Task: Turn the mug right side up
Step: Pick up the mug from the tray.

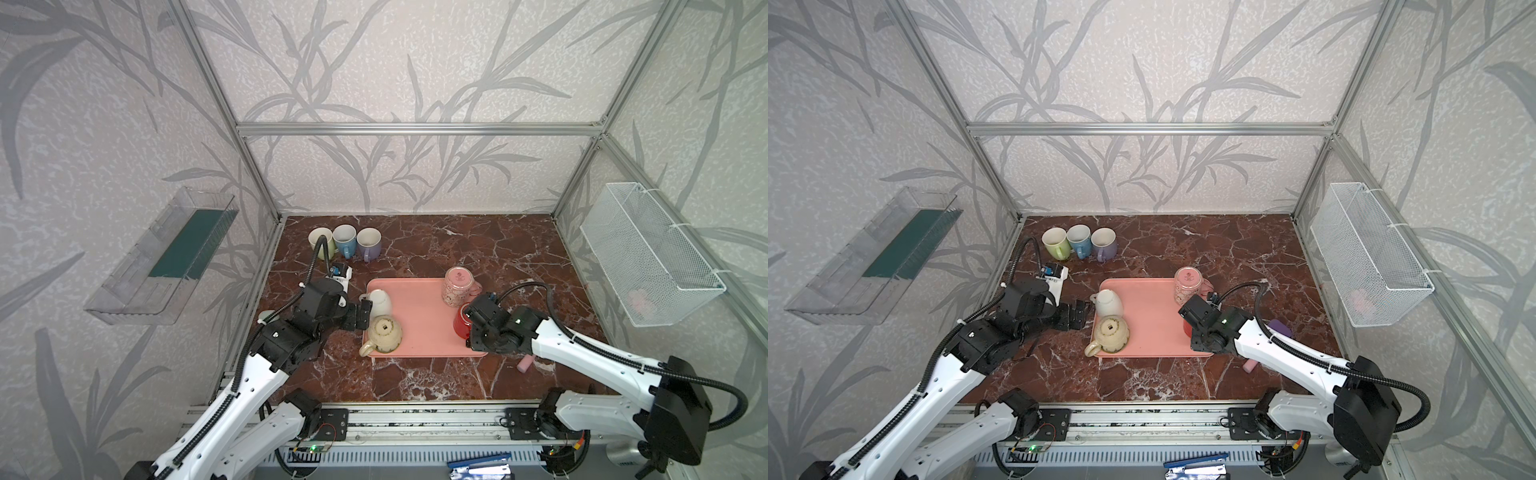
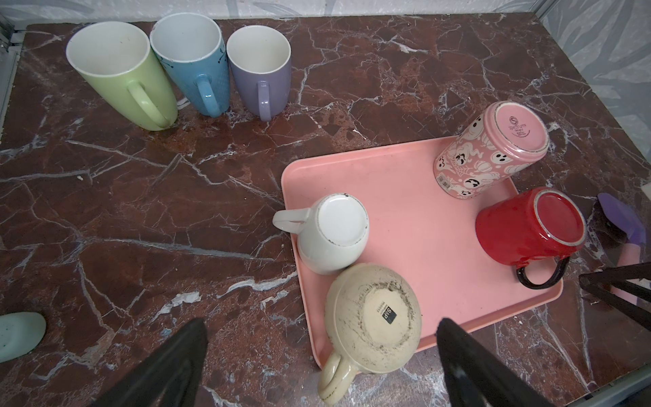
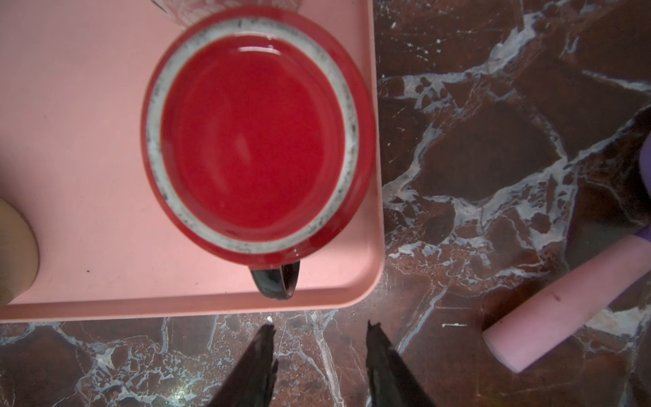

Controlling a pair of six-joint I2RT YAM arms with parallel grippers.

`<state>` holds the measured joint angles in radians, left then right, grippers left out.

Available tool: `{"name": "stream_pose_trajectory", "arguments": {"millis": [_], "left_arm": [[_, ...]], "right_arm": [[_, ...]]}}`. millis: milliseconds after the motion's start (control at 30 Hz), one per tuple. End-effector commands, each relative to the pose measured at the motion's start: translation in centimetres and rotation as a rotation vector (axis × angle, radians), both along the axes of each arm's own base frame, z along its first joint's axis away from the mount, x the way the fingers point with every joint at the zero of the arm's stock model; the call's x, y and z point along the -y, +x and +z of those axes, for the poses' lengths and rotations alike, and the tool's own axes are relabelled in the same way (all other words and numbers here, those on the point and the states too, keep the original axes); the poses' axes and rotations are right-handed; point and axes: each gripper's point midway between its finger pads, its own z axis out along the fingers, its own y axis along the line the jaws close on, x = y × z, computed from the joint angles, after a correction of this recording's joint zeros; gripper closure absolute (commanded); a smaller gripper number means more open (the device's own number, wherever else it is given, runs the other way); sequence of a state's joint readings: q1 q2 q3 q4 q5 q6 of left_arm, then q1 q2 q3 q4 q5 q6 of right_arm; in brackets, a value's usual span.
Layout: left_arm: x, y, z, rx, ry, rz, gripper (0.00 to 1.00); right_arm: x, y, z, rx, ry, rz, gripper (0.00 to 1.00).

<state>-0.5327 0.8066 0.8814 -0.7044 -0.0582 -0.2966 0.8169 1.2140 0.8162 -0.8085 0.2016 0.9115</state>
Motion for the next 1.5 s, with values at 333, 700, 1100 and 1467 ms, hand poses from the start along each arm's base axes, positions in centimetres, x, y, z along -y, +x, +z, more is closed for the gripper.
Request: {"name": "stream_pose_trajectory", "arguments": {"millis": [333, 700, 1100, 1467], "left_arm": [[0.0, -0.5, -0.4, -0.009, 0.019, -0.020, 0.01], [0.1, -0.6, -0.6, -0.011, 0.028, -0.025, 0.01], [0.1, -0.7, -0.7, -0.015, 0.032, -0.027, 0.01], [0.1, -0.7, -0.8, -0.017, 0.033, -0.027, 0.01]], "right_arm": [[-1.4, 1.2, 0.1, 0.023, 0.017, 0.009, 0.47], [-2.0, 2.5, -1.3, 0.024, -0.022, -0.017, 0.55], [-1.7, 3.1, -1.9, 0.028, -0.073, -0.019, 0.69], [-1.8, 3.3, -2.2, 0.018, -0.090, -0.007, 0.88]]}}
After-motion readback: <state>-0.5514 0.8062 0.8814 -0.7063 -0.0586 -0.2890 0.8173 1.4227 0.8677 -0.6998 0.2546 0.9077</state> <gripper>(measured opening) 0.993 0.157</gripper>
